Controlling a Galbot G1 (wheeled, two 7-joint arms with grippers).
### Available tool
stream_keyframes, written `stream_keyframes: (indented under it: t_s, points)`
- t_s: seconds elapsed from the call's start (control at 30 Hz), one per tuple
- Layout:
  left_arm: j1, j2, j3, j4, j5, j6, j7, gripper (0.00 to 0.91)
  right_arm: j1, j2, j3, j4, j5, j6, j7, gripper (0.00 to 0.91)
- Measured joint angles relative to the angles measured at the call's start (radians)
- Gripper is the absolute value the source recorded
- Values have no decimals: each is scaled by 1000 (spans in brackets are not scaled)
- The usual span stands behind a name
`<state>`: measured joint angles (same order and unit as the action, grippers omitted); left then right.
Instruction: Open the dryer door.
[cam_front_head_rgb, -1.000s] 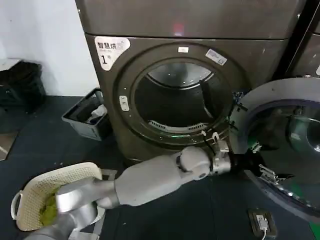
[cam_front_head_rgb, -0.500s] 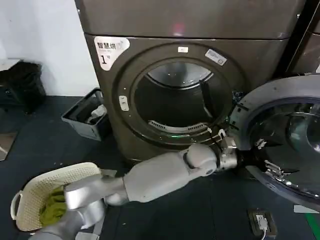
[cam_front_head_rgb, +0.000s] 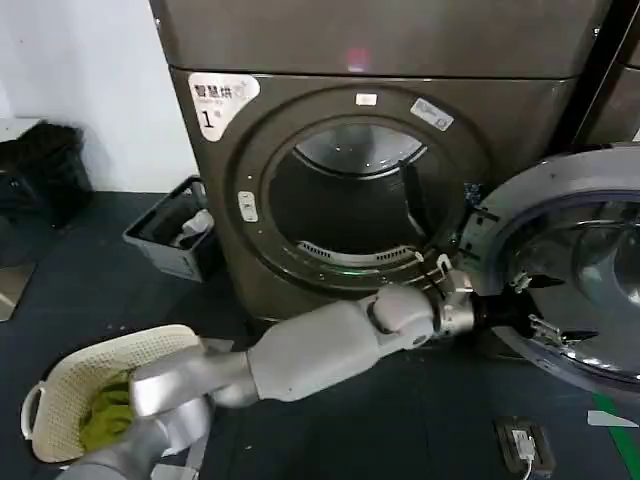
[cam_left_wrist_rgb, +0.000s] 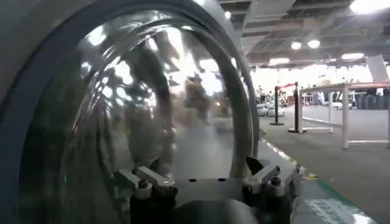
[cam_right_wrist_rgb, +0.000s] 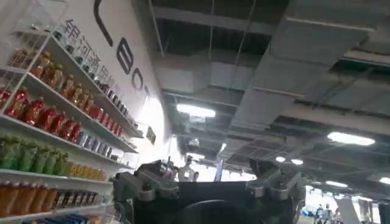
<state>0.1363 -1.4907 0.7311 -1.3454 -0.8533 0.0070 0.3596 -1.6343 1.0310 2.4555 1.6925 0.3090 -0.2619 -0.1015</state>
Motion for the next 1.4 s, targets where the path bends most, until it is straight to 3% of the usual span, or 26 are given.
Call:
stream_keyframes:
  t_s: [0.83,1.13,1.4]
  points:
    - [12,257,-2,-251,-20,-38,19,907,11,-12,-11,10,-1,4,-3,907]
    - [14,398,-26,-370,25,-27,51,907,12,-13,-10,13,-7,7,-4,907]
    - [-11,569,-4,-478,68,-79,64,907,11,-10,-11,26,-7,8,-5,907]
